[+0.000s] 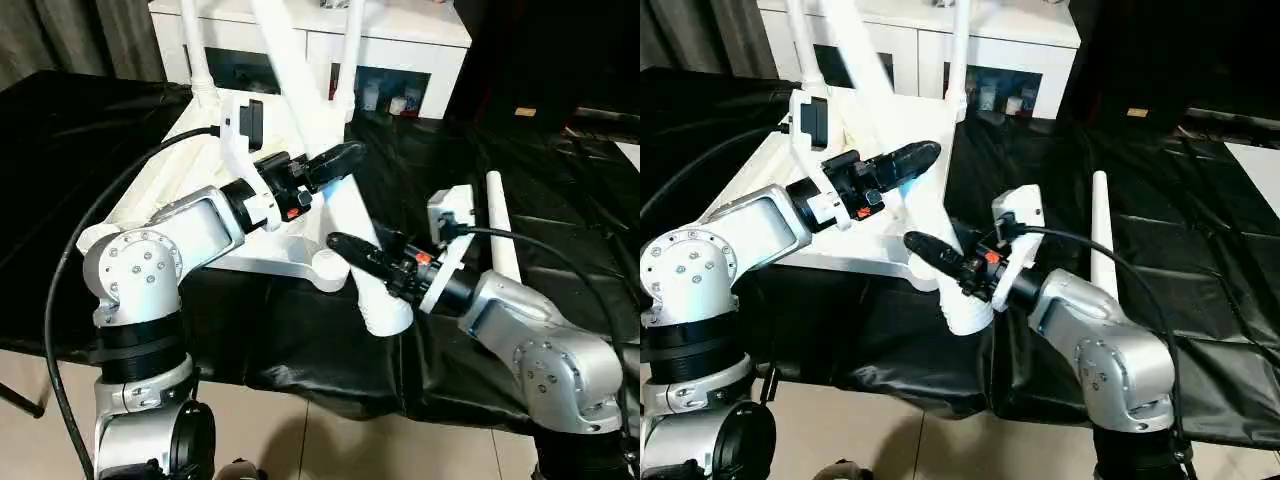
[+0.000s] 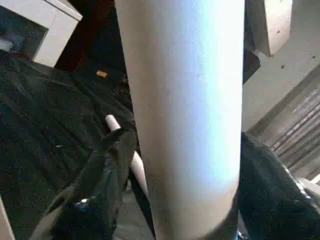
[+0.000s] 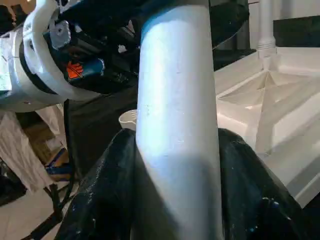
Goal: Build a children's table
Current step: Pick table leg
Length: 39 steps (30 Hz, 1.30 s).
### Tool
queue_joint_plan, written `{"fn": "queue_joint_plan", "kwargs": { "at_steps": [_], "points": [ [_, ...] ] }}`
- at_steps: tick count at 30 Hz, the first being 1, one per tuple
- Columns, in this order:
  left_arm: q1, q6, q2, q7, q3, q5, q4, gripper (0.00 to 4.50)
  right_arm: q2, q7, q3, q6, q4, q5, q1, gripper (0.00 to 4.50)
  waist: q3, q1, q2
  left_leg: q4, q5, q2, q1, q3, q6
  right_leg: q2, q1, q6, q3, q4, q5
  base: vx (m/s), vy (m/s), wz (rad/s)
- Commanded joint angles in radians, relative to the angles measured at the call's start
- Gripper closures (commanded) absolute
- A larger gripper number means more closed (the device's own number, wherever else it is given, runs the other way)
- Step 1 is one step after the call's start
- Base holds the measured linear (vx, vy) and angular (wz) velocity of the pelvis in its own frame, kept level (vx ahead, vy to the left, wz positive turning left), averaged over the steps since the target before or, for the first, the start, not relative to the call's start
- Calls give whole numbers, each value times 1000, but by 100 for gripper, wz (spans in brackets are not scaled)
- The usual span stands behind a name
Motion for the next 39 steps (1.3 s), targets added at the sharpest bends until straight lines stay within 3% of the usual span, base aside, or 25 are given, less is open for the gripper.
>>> {"fn": "queue_joint_plan", "kwargs": {
  "at_steps": [1, 10, 19, 23, 24, 25, 29, 35, 38, 39],
  "points": [
    [-28, 3, 10, 17, -19, 11, -16, 160, -4, -14, -3, -35, 0, -17, -10, 269, -66, 0, 4, -68, -107, 32, 24, -14, -28, -67, 37, -171, 41, -77, 47, 0, 0, 0],
    [-38, 2, 8, 33, 6, -15, -6, 242, -5, -28, 2, -63, 17, -32, -17, 269, -67, -1, 3, -67, -99, 31, 22, -13, -27, -66, 38, -173, 40, -75, 71, 0, 0, 0],
    [-15, 1, 19, -3, -24, -40, -22, 262, -10, -29, 18, -76, 21, -36, -13, 269, -66, -1, 3, -67, -104, 31, 22, -12, -25, -66, 37, -168, 42, -77, 52, 0, 0, 0],
    [15, -33, 63, -115, -70, -50, -37, 262, -4, -28, 14, -78, 34, -31, -16, 269, -66, -3, 4, -69, -106, 32, 23, -13, -29, -65, 36, -164, 41, -76, 47, 0, 0, 0],
    [16, -34, 64, -117, -70, -50, -37, 263, -4, -28, 13, -77, 35, -30, -16, 213, -66, -3, 4, -69, -108, 31, 23, -13, -29, -66, 35, -165, 41, -77, 45, 0, 0, 0],
    [25, -58, 89, -166, -90, -44, -42, 264, -4, -21, 9, -74, 36, -20, -17, 199, -65, -2, 4, -71, -111, 31, 23, -13, -29, -66, 35, -161, 41, -78, 38, 0, 0, 0],
    [61, -155, 220, -427, -162, -26, -58, 268, -31, 29, -2, -57, 31, 26, -22, 165, -65, -5, 8, -74, -128, 32, 26, -12, -34, -64, 31, -153, 42, -77, 9, 0, 0, 0],
    [46, -218, 322, -580, -232, 22, -11, 270, -85, 94, 6, -38, 35, 46, -33, 118, -63, -4, 7, -75, -137, 33, 27, -10, -42, -66, 32, -151, 43, -76, -5, 0, 0, 0],
    [11, -291, 391, -683, -295, 80, 58, 270, -160, 164, 37, -33, 42, 32, -35, 106, -63, -3, 6, -75, -135, 31, 28, -10, -44, -66, 32, -146, 44, -79, -20, 0, 0, 0],
    [1, -312, 406, -705, -313, 100, 78, 271, -183, 185, 48, -33, 44, 29, -35, 79, -63, -3, 6, -74, -135, 32, 27, -9, -44, -67, 32, -146, 44, -79, -19, 0, 0, 0]
  ]
}}
